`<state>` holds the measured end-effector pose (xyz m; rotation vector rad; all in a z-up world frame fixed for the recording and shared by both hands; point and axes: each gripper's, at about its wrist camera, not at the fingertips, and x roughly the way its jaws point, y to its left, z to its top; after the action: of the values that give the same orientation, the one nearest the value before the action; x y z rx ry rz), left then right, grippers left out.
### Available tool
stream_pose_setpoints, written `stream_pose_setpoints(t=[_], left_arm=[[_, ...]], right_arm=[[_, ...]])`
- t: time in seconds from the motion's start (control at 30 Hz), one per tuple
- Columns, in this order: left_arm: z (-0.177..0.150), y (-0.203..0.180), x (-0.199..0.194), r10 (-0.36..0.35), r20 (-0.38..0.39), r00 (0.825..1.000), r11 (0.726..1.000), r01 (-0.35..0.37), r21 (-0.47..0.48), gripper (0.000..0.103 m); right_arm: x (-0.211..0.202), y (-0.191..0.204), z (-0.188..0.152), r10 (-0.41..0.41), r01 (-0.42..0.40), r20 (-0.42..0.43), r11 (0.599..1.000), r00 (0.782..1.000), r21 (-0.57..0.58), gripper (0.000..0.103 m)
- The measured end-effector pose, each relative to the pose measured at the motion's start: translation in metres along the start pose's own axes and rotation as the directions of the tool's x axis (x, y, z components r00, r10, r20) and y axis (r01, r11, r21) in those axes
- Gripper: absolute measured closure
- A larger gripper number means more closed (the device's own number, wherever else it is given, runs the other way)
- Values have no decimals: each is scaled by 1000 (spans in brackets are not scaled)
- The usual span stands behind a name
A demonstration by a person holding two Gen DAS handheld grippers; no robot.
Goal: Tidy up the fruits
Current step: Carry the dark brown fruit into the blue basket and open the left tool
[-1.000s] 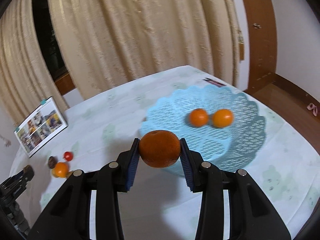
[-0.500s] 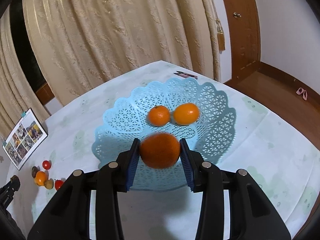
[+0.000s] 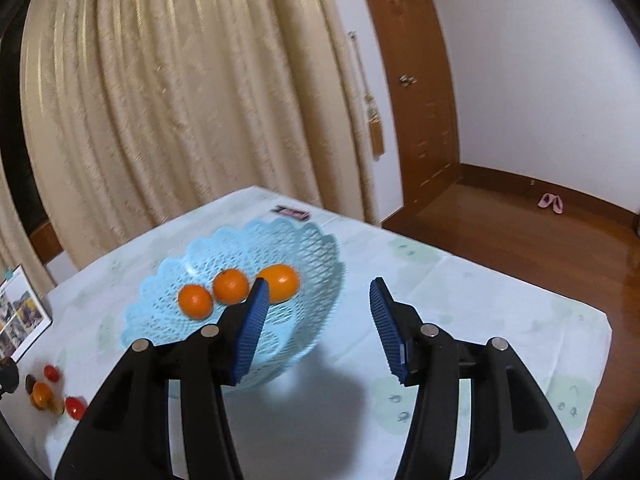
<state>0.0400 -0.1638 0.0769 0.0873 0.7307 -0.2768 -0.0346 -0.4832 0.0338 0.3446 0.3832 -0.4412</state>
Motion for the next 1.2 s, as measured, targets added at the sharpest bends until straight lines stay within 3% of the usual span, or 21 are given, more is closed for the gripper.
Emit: stream_pose_setpoints(t=[0.17,0.33,0.43,0.8,0.93,1.2], left_arm=[[18,-52,16,-112,-3,994,992,112,63,61],[35,-98,33,-216,-13,976,970,216,114,61],[42,-120,45,-262,-38,964,956,264,125,61],[47,-171,72,-328,-85,941,925,338,175,61],[49,-171,67,-342,-53,938,923,346,169,27],[62,-128,51,-289,4,957,952,287,104,16]], right_arm=[[-5,-6,0,-12,10,46,999,999,34,48],[-10,-6,0,-8,6,71,999,997,38,47],[-12,-7,0,-11,7,78,999,997,47,41],[-12,-14,0,-11,5,70,996,997,84,40],[-12,-14,0,-12,5,71,996,997,89,40],[-13,-13,1,-15,8,81,996,997,91,40]])
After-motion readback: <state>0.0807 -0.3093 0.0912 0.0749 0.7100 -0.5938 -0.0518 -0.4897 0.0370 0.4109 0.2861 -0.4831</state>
